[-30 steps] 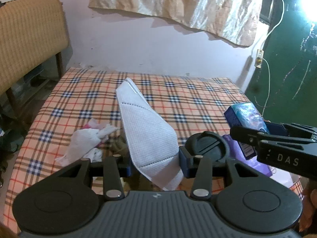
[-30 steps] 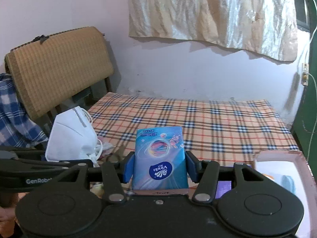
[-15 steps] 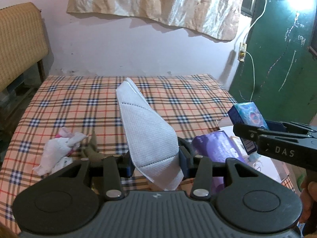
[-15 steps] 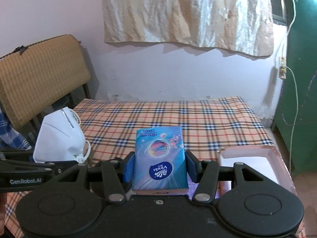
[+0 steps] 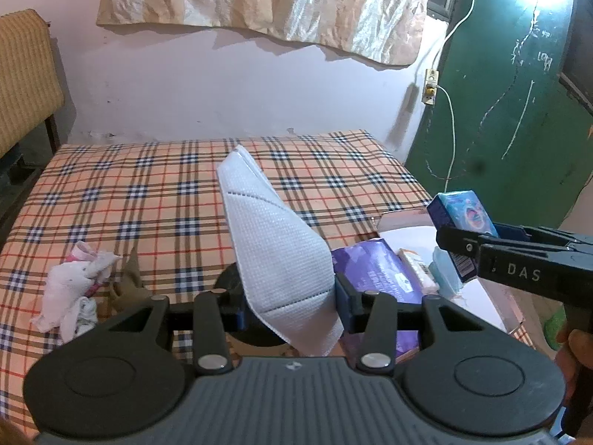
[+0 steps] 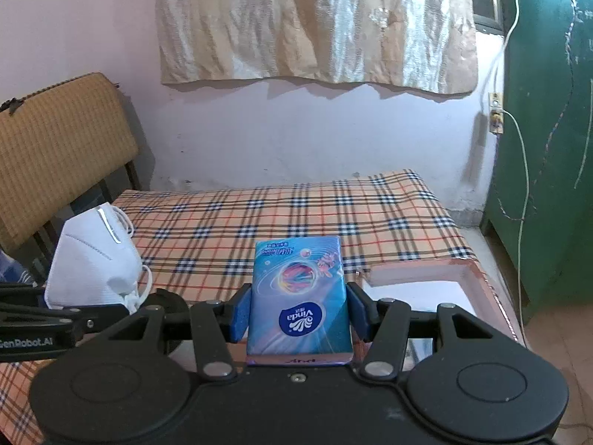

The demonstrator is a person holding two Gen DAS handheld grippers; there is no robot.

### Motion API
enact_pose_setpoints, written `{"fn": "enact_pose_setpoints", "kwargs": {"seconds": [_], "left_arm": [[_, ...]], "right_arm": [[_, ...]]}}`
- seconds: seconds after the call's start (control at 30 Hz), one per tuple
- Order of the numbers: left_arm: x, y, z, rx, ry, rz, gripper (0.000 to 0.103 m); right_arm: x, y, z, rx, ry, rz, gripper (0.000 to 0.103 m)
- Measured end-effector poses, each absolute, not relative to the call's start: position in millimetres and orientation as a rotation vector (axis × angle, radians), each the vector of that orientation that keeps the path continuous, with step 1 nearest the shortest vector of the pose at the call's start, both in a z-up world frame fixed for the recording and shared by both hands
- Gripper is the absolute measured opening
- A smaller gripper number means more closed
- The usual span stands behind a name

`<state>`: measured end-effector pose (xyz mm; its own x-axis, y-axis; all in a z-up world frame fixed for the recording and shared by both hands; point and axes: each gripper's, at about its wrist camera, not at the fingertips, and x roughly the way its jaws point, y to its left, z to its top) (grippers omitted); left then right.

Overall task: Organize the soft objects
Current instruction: 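Carry the white respirator mask and Vinda tissue pack with both grippers to the white box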

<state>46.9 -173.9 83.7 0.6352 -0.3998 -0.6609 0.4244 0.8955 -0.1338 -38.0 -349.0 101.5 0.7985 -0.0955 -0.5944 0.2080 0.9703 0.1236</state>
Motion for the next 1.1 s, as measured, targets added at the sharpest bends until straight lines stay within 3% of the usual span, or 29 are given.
{"fn": "enact_pose_setpoints", "kwargs": {"seconds": [1.1], "left_arm": [[29.2,-282.3,49.4,0.086,0.814,-0.69,0.045]], "right_arm": [[-62.8,-436.6,71.2,0.232,0.681,-0.314,0.065]]}}
